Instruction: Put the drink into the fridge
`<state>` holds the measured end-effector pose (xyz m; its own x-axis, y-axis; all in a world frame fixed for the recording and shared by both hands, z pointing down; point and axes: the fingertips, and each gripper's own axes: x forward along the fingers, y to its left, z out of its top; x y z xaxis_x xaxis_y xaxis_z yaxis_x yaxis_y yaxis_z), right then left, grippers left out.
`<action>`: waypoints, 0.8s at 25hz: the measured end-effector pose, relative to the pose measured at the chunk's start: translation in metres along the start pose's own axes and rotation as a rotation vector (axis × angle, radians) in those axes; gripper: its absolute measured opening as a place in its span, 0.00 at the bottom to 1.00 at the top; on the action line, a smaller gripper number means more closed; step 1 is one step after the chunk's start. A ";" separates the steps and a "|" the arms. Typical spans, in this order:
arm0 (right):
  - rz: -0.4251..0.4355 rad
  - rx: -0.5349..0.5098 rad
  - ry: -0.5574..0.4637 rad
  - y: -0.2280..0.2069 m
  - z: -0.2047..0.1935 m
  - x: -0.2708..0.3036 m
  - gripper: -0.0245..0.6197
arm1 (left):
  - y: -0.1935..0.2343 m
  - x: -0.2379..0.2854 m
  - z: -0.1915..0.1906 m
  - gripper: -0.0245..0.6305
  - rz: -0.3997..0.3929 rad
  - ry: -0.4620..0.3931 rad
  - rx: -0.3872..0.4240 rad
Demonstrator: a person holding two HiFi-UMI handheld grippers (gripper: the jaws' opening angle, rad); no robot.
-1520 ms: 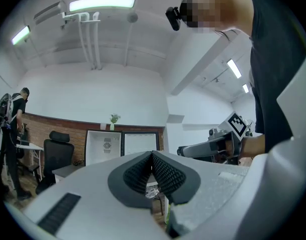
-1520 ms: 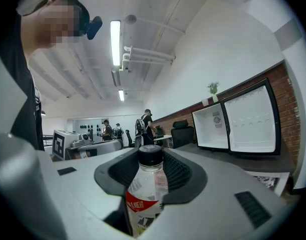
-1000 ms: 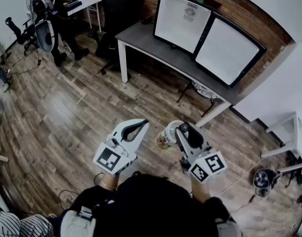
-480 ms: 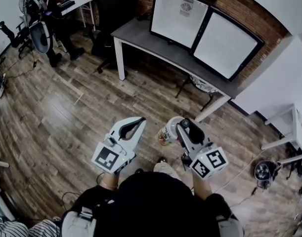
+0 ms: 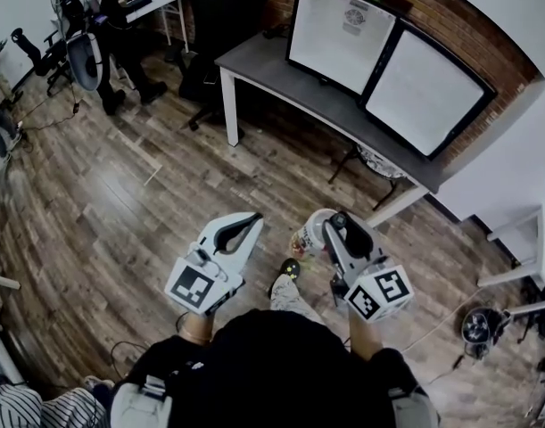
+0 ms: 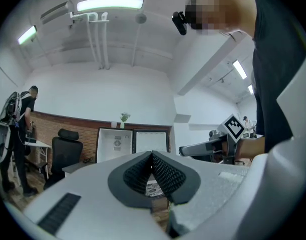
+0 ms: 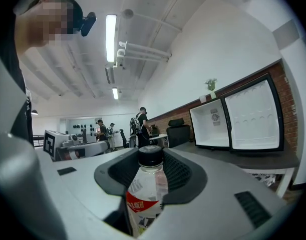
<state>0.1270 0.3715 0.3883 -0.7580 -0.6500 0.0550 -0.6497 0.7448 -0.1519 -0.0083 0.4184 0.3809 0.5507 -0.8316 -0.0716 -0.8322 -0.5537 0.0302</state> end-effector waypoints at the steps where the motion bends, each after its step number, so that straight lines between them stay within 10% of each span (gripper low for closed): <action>1: 0.008 0.000 -0.001 -0.002 0.000 0.006 0.26 | 0.005 0.002 0.000 0.03 0.009 0.003 0.004; 20: 0.058 0.051 -0.026 -0.110 0.015 0.094 0.26 | 0.076 0.101 -0.003 0.03 0.088 0.066 0.064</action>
<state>0.1283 0.2258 0.3949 -0.7922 -0.6099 0.0194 -0.6003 0.7732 -0.2046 -0.0155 0.2923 0.3794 0.4762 -0.8793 -0.0058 -0.8790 -0.4759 -0.0307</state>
